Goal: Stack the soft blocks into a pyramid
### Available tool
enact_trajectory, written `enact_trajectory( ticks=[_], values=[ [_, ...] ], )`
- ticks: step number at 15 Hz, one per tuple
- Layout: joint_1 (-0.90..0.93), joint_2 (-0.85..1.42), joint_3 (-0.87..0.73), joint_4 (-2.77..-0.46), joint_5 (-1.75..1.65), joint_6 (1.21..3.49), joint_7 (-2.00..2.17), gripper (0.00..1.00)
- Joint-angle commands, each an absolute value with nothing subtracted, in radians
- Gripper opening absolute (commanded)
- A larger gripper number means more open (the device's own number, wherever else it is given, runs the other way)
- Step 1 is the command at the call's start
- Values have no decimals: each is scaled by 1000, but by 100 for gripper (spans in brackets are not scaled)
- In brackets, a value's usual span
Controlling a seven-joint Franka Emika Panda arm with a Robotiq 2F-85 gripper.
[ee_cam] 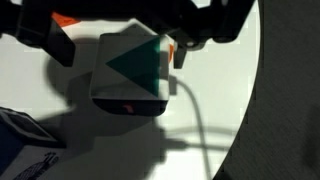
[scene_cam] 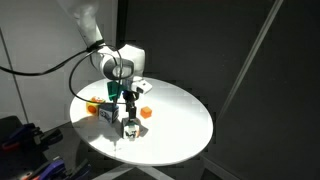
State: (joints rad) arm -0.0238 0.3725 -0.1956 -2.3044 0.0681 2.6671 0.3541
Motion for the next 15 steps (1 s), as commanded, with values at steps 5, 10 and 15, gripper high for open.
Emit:
enact_trajectory(
  ticks=[5,10,15],
  values=[
    [-20,390,-196,-2304,47,2672,345,100],
    [-19,416,-202,-2296,44,2674,348,100],
    [-27,443,-195,-2282,55,2679,334,100]
  ],
)
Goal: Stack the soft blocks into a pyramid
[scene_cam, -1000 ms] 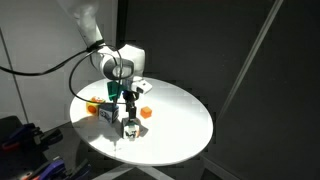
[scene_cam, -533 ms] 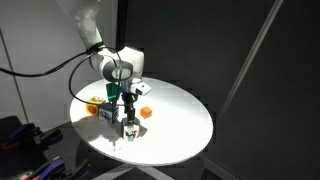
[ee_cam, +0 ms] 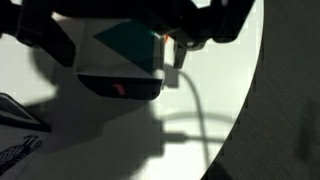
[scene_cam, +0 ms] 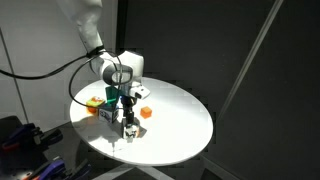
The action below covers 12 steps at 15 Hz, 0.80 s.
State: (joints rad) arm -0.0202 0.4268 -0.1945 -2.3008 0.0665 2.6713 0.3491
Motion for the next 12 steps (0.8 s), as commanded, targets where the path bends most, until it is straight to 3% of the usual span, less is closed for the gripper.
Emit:
enact_trajectory(
  ticks=[1,12],
  values=[
    [-31,448,-190,-2277,61,2684,328,100],
    [-46,520,-186,-2206,67,2686,299,100]
  ],
)
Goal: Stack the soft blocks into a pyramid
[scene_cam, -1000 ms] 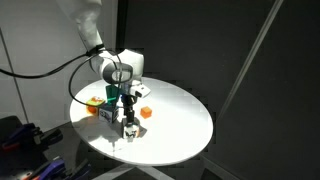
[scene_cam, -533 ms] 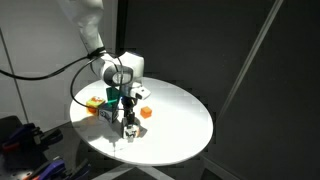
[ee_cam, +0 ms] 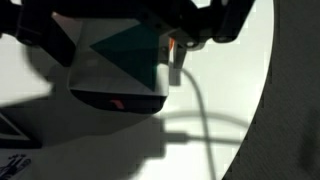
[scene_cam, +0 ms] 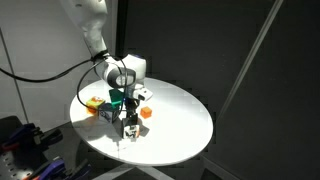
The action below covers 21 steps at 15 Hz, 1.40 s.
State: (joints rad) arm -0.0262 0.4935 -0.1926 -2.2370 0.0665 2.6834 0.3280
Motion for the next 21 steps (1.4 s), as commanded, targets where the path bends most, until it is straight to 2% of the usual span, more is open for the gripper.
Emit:
enact_trajectory(
  ticks=[1,4,5,6,8,10,15,21],
  values=[
    [-50,526,-185,-2201,68,2684,295,100],
    [-58,538,-185,-2194,68,2686,281,100],
    [-61,540,-185,-2194,70,2688,278,75],
    [-62,539,-184,-2195,69,2689,273,73],
    [-61,527,-187,-2206,58,2692,258,57],
    [-59,502,-188,-2228,44,2692,228,53],
    [-43,439,-195,-2283,-12,2679,178,24],
    [-35,317,-180,-2371,-87,2663,95,12]
  ],
)
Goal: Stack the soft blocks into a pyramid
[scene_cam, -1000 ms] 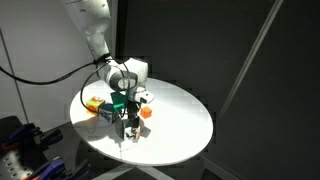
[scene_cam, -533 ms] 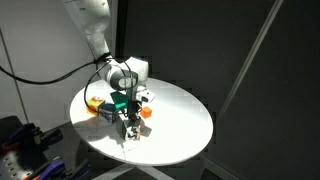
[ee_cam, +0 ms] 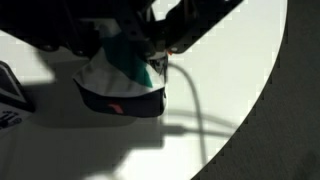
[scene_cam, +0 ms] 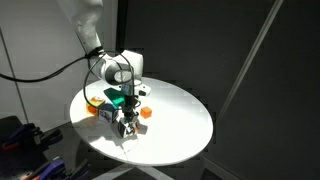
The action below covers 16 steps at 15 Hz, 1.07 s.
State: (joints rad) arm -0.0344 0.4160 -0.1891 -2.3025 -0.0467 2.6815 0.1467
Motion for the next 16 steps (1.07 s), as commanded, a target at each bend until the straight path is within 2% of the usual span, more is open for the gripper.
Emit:
enact_trajectory(
  ticks=[1,12,14,16],
  values=[
    [-36,292,-174,-2389,-97,2664,76,9],
    [-47,76,-101,-2528,-104,2628,-130,10],
    [-44,50,-92,-2550,-103,2627,-142,13],
    [-41,27,-81,-2570,-98,2626,-154,25]
  ],
)
